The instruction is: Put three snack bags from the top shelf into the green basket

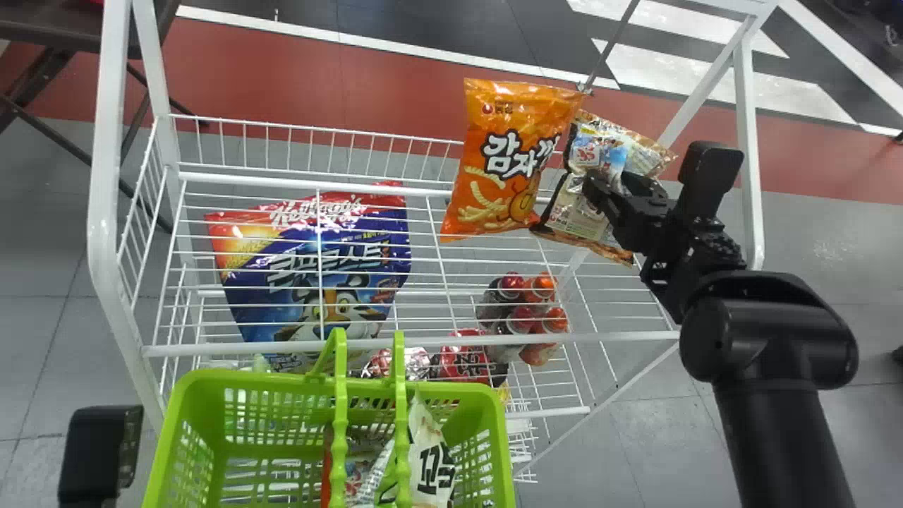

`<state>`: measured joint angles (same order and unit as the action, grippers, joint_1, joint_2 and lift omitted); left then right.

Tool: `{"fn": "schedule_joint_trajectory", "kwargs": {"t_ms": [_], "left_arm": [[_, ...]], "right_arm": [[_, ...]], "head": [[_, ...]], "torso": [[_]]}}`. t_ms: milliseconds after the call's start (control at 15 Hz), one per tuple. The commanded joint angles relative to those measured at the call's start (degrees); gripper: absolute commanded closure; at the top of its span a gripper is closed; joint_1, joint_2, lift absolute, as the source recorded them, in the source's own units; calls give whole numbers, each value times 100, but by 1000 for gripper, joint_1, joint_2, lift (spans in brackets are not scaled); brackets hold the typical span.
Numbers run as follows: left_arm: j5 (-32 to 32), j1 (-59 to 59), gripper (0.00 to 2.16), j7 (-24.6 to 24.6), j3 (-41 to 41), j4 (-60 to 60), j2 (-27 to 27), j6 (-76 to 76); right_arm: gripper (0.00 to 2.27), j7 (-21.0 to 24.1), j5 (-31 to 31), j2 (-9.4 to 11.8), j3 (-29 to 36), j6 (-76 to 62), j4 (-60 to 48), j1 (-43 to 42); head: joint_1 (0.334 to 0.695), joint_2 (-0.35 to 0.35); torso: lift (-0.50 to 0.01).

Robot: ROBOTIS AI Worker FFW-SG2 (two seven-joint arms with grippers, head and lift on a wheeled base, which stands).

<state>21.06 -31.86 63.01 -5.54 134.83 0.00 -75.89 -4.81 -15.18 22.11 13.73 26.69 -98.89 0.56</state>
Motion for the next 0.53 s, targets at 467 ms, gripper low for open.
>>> {"fn": "schedule_joint_trajectory", "kwargs": {"t_ms": [467], "left_arm": [[29, 66, 1760, 9, 1, -10, -15, -19]], "right_arm": [[2246, 437, -406, -189, 631, -212, -1774, 1289]], "head": [[695, -350]], "torso": [[-45]]}}
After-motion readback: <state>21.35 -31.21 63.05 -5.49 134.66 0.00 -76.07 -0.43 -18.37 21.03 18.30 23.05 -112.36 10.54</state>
